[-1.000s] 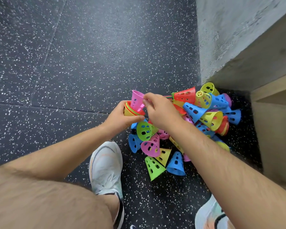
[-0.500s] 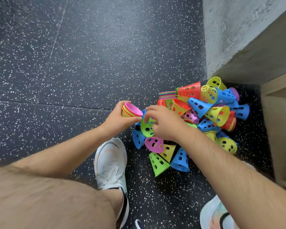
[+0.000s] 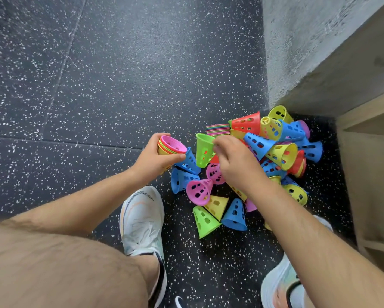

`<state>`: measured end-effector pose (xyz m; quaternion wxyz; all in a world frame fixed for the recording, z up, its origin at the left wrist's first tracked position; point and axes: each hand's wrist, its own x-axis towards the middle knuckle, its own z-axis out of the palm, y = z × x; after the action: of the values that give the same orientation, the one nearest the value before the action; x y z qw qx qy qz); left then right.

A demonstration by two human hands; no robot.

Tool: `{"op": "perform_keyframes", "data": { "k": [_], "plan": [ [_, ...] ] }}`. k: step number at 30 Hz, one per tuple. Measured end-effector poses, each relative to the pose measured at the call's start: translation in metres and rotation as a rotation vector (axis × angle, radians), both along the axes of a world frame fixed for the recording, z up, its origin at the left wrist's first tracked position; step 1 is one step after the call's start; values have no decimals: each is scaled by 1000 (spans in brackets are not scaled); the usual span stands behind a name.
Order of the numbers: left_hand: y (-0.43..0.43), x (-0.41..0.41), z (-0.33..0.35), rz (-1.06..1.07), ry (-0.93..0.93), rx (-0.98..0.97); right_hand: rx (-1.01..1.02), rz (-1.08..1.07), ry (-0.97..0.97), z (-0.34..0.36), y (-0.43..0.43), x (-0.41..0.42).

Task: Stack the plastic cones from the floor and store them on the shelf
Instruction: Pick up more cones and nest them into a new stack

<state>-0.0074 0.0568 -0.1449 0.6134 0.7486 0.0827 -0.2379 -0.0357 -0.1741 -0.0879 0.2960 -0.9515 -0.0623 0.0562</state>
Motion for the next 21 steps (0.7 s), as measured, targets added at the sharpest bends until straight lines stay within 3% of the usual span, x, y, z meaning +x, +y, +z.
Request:
{"op": "perform_keyframes", "data": {
  "k": [7, 11, 17, 19, 21],
  "plan": [
    [-6, 2, -1, -104, -16, 17, 134, -163, -86, 12, 20, 17],
    [-13, 2, 3, -122, -50, 12, 127, -112, -38, 9, 33, 19],
    [-19, 6, 6, -124, -75, -19, 164, -36, 273, 6, 40, 2],
    [-20, 7, 5, -132, -74, -9, 182, -111, 208, 0, 33, 1],
    [-21, 7, 6, -131, -71, 3, 68, -127, 60, -6, 23, 0]
  ]
}}
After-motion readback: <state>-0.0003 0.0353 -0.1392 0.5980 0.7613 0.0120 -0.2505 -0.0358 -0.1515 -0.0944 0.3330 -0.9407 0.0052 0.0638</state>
